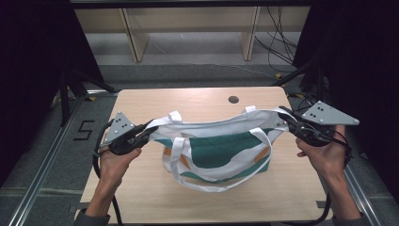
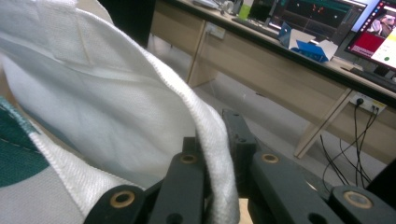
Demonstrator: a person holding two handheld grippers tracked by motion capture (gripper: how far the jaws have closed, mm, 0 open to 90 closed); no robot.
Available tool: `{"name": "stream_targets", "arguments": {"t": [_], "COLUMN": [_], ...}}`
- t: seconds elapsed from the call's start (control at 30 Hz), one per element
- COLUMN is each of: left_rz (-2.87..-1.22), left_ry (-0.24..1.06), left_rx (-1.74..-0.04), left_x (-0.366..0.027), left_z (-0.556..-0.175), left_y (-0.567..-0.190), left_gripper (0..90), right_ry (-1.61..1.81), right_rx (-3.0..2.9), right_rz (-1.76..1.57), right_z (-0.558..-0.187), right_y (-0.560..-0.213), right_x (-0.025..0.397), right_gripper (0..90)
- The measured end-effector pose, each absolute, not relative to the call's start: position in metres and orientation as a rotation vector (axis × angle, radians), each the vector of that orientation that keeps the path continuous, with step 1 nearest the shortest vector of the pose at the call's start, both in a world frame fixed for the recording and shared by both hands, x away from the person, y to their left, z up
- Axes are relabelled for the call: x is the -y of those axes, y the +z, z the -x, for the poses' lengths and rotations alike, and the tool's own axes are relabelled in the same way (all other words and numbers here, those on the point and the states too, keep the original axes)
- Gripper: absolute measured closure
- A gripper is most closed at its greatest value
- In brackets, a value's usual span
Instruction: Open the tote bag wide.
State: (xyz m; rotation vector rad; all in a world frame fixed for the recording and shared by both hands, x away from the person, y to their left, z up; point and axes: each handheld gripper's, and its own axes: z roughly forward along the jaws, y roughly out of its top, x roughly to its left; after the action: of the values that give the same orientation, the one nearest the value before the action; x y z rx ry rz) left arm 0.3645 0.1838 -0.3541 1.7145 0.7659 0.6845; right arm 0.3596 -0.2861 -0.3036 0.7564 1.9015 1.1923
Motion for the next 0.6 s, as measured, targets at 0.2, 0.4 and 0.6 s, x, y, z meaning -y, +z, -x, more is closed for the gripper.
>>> {"name": "stream_targets", "arguments": {"t": [0.2,0.4,0.6], "left_rz": [-1.739,-1.757,-1.765], "left_ry": [0.675,0.606,0.586], "left_rx": [-0.812,-0.882,-0.891], "left_x": [-0.181,-0.179,-0.177], "left_z": [-0.404,-0.420,-0.420], "left_y": [-0.369,-0.402,-0.417], "left_gripper": [85.6,84.5,84.3], "right_ry": [1.126,1.125,1.109], "right_rx": [-1.918,-1.945,-1.974], "right_rz": [-0.816,-0.885,-0.903], "right_z": [-0.392,-0.415,-0.416], "right_y": [-0.311,-0.335,-0.346], "right_x": [0.281,0.279,0.281], "right_gripper": [86.0,86.0,86.0]}}
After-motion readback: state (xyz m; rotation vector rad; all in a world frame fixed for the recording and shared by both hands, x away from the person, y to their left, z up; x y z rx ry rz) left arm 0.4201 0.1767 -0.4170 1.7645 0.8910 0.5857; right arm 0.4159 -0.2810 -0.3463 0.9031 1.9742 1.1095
